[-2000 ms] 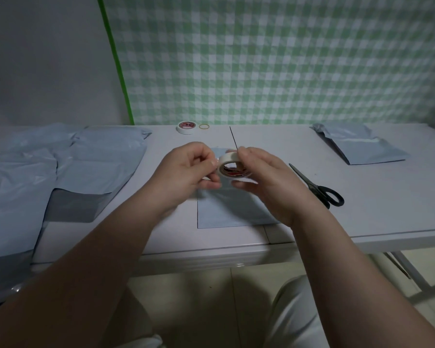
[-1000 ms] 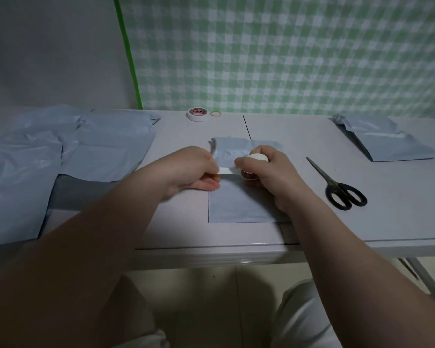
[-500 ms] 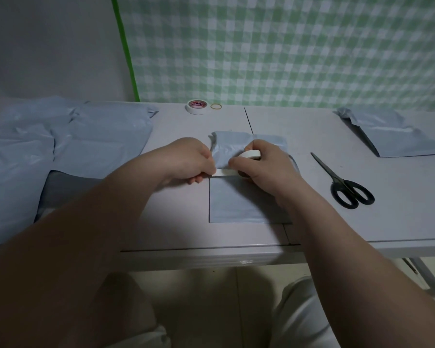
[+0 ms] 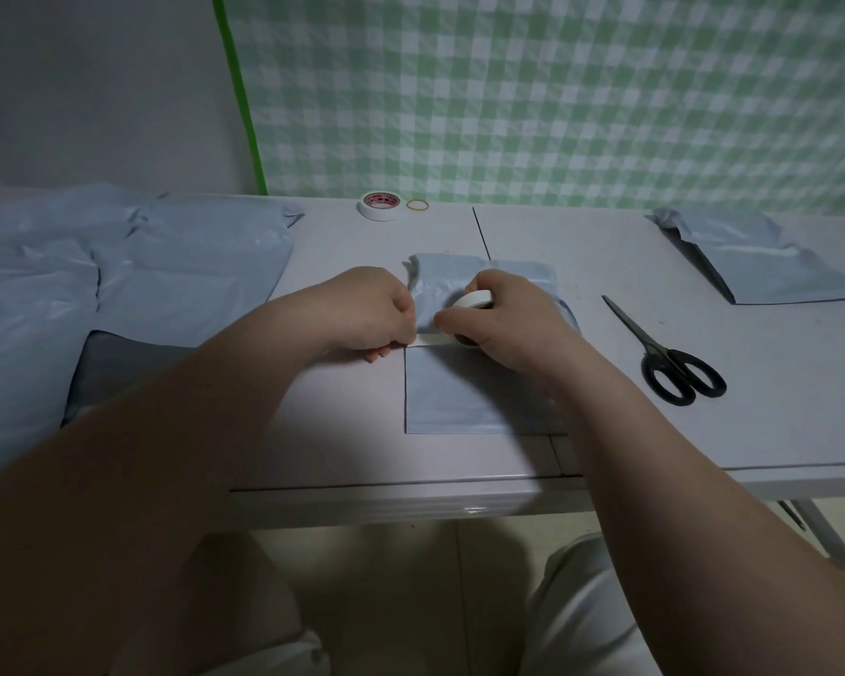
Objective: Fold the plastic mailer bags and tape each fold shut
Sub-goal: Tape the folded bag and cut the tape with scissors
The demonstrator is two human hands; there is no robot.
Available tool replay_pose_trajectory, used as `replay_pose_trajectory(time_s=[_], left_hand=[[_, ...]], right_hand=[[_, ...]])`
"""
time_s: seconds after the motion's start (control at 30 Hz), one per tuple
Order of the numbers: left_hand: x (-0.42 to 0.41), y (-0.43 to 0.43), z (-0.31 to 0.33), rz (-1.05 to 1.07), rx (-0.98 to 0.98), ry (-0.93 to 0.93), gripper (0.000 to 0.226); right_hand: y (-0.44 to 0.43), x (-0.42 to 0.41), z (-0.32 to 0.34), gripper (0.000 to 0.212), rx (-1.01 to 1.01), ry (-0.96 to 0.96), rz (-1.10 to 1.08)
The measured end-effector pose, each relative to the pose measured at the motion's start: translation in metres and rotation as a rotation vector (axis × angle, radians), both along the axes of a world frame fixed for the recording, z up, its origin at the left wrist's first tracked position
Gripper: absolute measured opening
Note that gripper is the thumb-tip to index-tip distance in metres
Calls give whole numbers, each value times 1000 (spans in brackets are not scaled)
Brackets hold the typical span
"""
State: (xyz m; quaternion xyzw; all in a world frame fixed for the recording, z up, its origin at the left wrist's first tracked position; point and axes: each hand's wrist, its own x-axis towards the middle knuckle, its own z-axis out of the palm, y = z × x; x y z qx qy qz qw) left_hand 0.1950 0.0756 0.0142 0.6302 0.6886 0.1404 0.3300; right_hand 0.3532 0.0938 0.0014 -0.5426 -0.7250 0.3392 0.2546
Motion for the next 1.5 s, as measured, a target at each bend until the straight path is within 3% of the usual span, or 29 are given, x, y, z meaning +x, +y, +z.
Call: replay_pose_trajectory(time_s=[0.4,0.8,0.97,1.13,1.3,1.5], left_hand=[[0,4,-2,-71,15,150,20],[12,3,6,-171,56,533,22],[3,1,11,-93,-20,405,16],[2,-18,-6,38,341,414,23],[22,-53,-27,-38,507,429,29],[24,-64,-38,-160,251,573,56]], right_hand=[[3,-5,1,23,-2,-65,26],[6,-10,-1,24,40,-192,49],[7,-11,-2,27,39,-213,62],[8,-12,-4,27,53,-230,58],[6,-13,-1,35,61,-233,80],[3,-12,2,32,63,-247,92]])
